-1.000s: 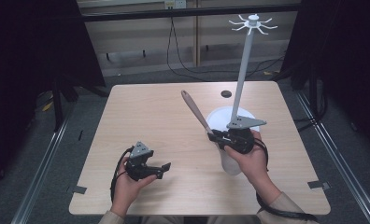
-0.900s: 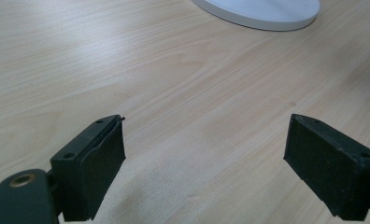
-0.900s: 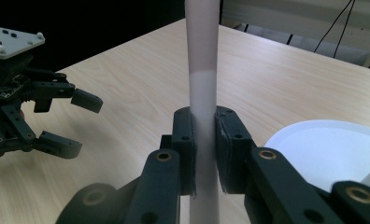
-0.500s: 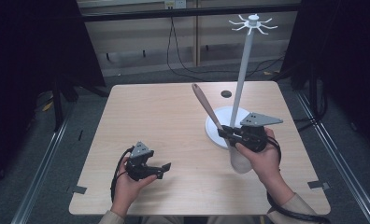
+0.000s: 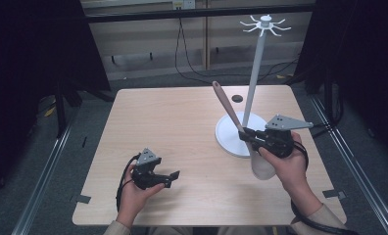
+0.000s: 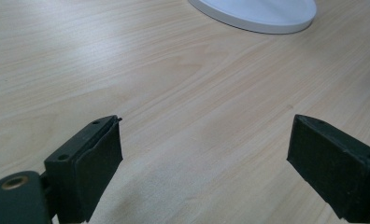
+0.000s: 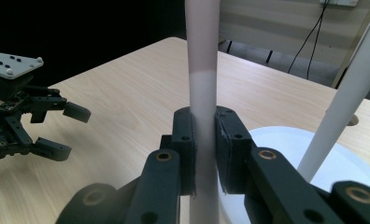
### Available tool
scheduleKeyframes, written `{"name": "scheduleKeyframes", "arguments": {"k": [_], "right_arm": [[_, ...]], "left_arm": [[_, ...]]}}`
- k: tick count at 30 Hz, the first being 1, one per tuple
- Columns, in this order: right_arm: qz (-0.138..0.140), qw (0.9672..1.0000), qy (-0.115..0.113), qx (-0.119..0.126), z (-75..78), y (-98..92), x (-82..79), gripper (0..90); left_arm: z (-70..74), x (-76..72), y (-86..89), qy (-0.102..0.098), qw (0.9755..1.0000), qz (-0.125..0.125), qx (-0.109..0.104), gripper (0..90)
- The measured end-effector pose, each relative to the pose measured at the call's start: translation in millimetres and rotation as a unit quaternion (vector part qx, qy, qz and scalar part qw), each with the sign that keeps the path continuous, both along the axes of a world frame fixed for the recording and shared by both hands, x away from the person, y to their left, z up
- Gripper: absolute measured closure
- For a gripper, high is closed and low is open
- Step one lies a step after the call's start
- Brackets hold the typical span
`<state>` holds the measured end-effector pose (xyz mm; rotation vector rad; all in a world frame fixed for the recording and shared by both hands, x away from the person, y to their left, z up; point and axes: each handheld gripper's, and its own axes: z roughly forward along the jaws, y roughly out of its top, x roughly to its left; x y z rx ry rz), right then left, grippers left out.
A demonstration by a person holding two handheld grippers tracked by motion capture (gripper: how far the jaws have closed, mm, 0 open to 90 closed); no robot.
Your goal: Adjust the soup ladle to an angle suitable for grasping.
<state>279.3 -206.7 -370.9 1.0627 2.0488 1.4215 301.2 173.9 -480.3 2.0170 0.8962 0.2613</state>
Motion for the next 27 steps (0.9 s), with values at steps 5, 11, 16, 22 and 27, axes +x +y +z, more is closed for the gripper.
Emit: {"name": "scheduleKeyframes", "arguments": {"k": [5,11,16,22,27], "right_arm": [[-0.002,1.0000,-0.007,0.001,6.7,-3.0,-3.7,79.3],[-0.007,0.9998,-0.016,0.004,15.3,-7.2,-7.4,79.3],[-0.009,0.9997,-0.025,0.000,24.9,-11.1,-10.0,79.3],[-0.012,0.9992,-0.039,0.003,33.7,-14.1,-15.8,79.3],[-0.020,0.9982,-0.057,-0.001,40.9,-19.3,-22.0,79.3]], "left_arm": [[0.2,0.0,0.2,0.000,1.0000,-0.001,-0.003,8.4],[0.0,-0.4,-1.0,-0.001,1.0000,0.000,0.000,7.4],[1.3,-0.8,-1.7,-0.006,1.0000,-0.002,-0.002,7.4],[1.8,-1.4,-2.2,-0.009,1.0000,0.000,0.002,7.4],[1.5,-1.3,-2.9,-0.010,0.9999,-0.004,0.000,7.5]]}}
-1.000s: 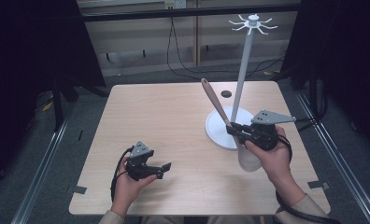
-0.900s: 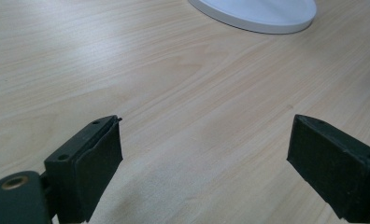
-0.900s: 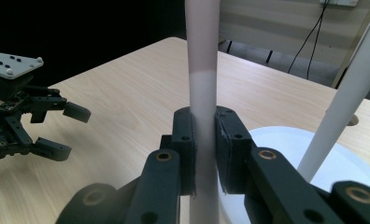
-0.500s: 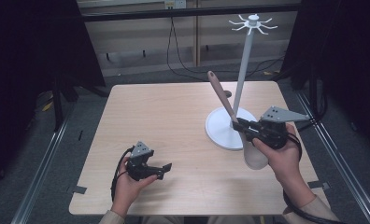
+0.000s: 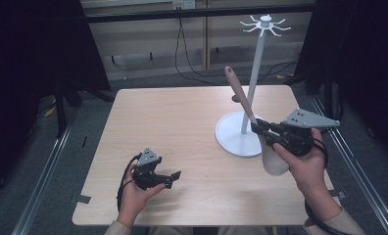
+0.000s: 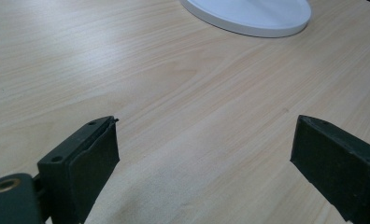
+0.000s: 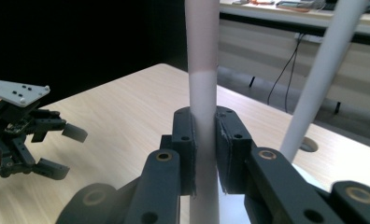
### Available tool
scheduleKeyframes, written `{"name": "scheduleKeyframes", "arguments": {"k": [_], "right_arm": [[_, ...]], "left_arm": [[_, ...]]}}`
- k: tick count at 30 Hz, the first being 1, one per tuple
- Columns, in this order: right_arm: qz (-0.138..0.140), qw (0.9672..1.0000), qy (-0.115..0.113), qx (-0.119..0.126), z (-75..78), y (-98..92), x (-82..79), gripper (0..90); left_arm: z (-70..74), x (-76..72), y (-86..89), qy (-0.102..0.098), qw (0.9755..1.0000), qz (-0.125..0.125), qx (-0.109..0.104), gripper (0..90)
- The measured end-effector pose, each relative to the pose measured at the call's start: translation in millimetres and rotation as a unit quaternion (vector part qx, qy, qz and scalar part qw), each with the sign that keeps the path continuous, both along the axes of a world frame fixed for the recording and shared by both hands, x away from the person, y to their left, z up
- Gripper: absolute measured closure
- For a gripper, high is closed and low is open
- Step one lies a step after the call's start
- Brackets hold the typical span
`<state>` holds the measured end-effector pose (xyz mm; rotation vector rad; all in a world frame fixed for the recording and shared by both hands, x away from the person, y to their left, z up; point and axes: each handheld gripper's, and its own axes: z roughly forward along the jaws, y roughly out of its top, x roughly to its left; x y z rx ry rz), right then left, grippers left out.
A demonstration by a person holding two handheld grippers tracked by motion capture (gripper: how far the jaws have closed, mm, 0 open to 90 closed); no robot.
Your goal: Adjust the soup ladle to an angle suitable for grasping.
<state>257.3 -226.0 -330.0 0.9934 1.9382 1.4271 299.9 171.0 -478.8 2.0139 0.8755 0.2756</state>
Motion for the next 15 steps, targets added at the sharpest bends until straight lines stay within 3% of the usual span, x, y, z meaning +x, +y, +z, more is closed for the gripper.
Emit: {"name": "scheduleKeyframes", "arguments": {"k": [15], "right_arm": [[-0.052,0.9973,-0.042,0.028,21.6,-27.8,-6.9,79.3]], "left_arm": [[-0.4,-0.5,-2.8,-0.002,1.0000,-0.007,0.005,7.6]]}}
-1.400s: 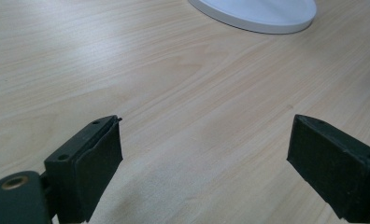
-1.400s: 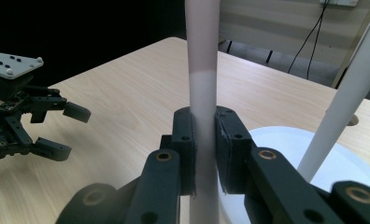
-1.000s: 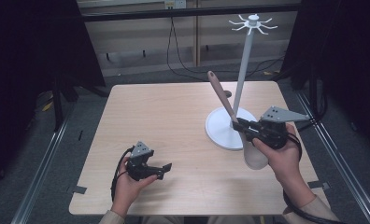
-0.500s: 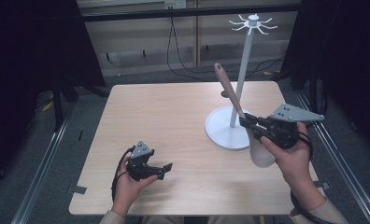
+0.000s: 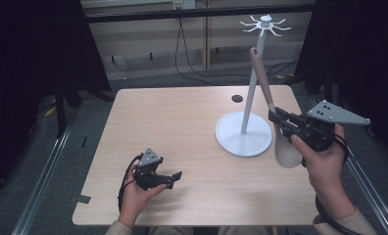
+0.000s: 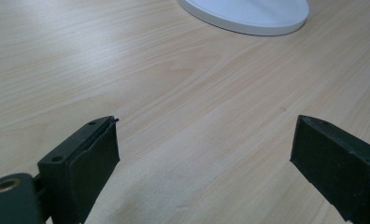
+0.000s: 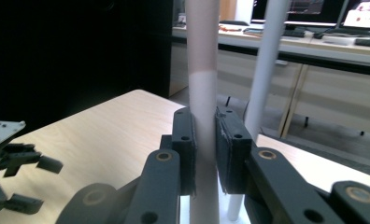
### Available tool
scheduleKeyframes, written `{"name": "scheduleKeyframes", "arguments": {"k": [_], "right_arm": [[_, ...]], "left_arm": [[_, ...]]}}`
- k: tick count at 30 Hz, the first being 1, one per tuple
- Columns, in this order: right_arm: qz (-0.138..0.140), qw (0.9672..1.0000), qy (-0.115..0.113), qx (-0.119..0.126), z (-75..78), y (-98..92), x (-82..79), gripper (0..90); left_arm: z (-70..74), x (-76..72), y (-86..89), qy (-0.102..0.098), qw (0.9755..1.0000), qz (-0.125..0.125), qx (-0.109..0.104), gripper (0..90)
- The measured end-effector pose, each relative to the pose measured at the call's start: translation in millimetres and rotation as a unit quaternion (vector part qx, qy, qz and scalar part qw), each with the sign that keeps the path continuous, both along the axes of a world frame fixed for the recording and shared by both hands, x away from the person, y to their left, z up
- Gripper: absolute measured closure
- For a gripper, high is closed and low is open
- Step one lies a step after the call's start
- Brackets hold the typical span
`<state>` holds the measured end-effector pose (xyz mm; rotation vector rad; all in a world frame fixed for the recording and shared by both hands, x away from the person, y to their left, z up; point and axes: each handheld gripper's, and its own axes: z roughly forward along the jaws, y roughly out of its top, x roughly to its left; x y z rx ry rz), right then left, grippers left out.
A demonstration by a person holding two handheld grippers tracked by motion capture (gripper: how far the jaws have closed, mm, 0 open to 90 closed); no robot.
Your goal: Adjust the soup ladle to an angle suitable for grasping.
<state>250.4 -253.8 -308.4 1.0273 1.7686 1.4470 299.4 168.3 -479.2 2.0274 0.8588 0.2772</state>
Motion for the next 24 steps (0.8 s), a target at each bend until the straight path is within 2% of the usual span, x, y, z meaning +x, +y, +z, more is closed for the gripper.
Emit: {"name": "scheduleKeyframes", "arguments": {"k": [9,14,24], "right_arm": [[-0.019,0.9997,-0.009,0.016,5.7,-12.1,-1.1,79.3],[-0.039,0.9987,-0.021,0.023,11.6,-20.8,-1.8,79.3],[-0.063,0.9975,-0.012,0.030,9.0,-28.9,9.2,79.3]], "left_arm": [[0.0,-0.6,-0.9,-0.001,1.0000,0.003,0.000,7.7],[-1.0,-0.4,-1.3,0.002,1.0000,0.000,0.002,7.7],[-0.9,0.0,-0.6,0.001,1.0000,0.001,0.004,7.8]]}}
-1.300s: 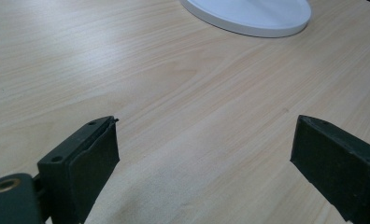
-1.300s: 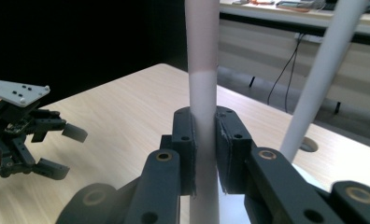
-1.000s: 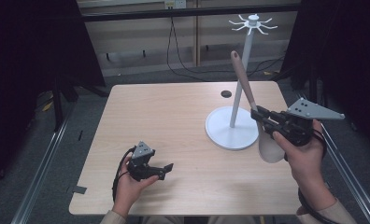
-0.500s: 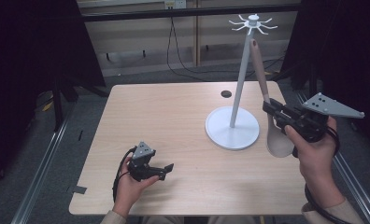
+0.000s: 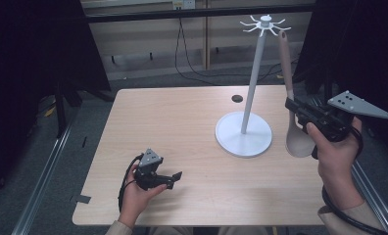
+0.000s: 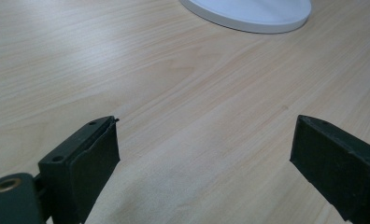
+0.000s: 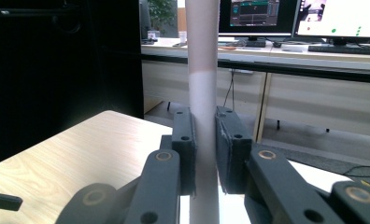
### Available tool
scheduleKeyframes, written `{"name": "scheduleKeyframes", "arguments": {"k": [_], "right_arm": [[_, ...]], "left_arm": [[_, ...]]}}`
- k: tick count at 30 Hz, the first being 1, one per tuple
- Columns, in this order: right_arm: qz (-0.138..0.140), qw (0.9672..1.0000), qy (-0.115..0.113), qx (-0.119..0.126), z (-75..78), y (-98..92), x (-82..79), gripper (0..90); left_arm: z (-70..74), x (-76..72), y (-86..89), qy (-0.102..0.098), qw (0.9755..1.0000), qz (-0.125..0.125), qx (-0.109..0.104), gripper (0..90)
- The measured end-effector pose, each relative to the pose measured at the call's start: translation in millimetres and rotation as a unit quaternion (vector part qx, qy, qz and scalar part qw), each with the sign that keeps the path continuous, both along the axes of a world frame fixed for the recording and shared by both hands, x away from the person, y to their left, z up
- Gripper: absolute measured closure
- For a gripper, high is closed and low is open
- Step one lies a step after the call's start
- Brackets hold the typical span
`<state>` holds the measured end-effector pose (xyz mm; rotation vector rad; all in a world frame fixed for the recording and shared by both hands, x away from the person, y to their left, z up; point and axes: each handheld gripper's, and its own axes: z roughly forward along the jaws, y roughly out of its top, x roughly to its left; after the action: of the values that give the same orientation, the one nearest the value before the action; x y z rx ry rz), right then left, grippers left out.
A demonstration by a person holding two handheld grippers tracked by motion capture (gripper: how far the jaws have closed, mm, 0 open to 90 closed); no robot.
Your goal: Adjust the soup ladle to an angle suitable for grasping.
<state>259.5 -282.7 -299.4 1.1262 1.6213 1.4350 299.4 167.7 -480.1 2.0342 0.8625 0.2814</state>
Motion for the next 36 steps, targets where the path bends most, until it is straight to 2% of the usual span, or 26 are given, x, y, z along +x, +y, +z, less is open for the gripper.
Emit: {"name": "scheduleKeyframes", "arguments": {"k": [19,36], "right_arm": [[0.008,0.9998,0.016,0.011,-6.0,3.0,14.1,79.2],[0.010,0.9994,0.032,0.007,-9.0,11.7,29.8,79.2]], "left_arm": [[-0.2,0.1,0.2,0.001,1.0000,0.002,0.000,8.0],[-0.3,2.9,-4.3,0.000,1.0000,-0.006,-0.001,8.1]]}}
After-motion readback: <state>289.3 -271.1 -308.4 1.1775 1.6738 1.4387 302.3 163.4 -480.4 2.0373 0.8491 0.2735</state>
